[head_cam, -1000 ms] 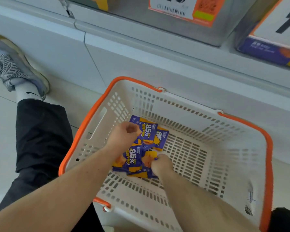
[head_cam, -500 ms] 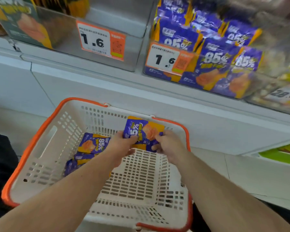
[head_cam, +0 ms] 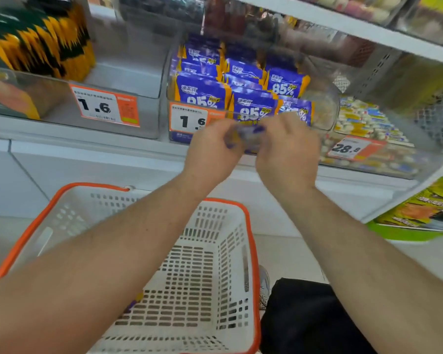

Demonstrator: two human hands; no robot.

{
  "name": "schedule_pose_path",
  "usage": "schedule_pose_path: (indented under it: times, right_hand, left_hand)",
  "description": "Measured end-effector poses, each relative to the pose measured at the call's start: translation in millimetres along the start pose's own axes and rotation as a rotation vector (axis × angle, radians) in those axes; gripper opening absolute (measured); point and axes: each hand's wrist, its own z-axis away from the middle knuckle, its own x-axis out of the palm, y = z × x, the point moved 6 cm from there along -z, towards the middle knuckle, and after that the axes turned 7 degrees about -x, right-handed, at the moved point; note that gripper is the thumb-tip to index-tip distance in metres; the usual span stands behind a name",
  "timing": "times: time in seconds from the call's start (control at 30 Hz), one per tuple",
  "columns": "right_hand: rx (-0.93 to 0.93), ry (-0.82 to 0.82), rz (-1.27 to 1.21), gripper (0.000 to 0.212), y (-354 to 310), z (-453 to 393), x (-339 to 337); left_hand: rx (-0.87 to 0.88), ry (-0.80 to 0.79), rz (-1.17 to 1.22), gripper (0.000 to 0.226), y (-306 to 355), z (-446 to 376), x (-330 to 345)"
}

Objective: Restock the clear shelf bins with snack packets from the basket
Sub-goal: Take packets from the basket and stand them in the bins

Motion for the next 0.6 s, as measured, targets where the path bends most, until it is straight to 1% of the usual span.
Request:
schedule_pose_path:
  times: [0.07, 0.1, 0.17, 0.23, 0.27, 0.37, 0.5, 0.53, 0.57, 0.6]
  right_hand:
    - [0.150, 0.210, 0.014, 0.018, 34, -14, -26]
    - [0.224, 0.278, 0.028, 0.020, 50, -20, -35]
    - [0.369, 0.317, 0.079, 0.024, 74, -28, -40]
    - [0.452, 0.255, 0.132, 0.028, 91, -35, -32]
    - [0.473, 0.190, 0.143, 0.030, 97, -37, -26]
    - [0.523, -0.080, 0.122, 0.030, 110, -41, 0]
    - [0.552, -0.416, 0.139, 0.039, 116, -37, 32]
    - [0.573, -0.439, 0.139, 0.044, 116, -33, 37]
    - [0.595, -0.409, 0.136, 0.051, 114, -30, 39]
    - [0.605, -0.326, 0.137, 0.058, 110, -27, 39]
  left_hand:
    - [-0.029, 0.019, 0.031, 0.034, 5, -10, 0]
    - [-0.033, 0.009, 0.018, 0.037, 4, -14, 2]
    - [-0.009, -0.020, -0.010, 0.035, 1, -18, 8]
    - [0.030, -0.033, -0.070, 0.033, -4, -17, 15]
    - [0.033, -0.031, -0.106, 0.035, -6, -17, 18]
    - [0.011, -0.046, -0.132, 0.046, -11, -14, 23]
    - [-0.043, -0.075, -0.167, 0.050, -26, -10, 25]
    - [-0.067, -0.084, -0.175, 0.052, -31, -7, 24]
    - [-0.087, -0.094, -0.179, 0.053, -38, -4, 23]
    - [-0.112, -0.104, -0.180, 0.053, -46, -1, 23]
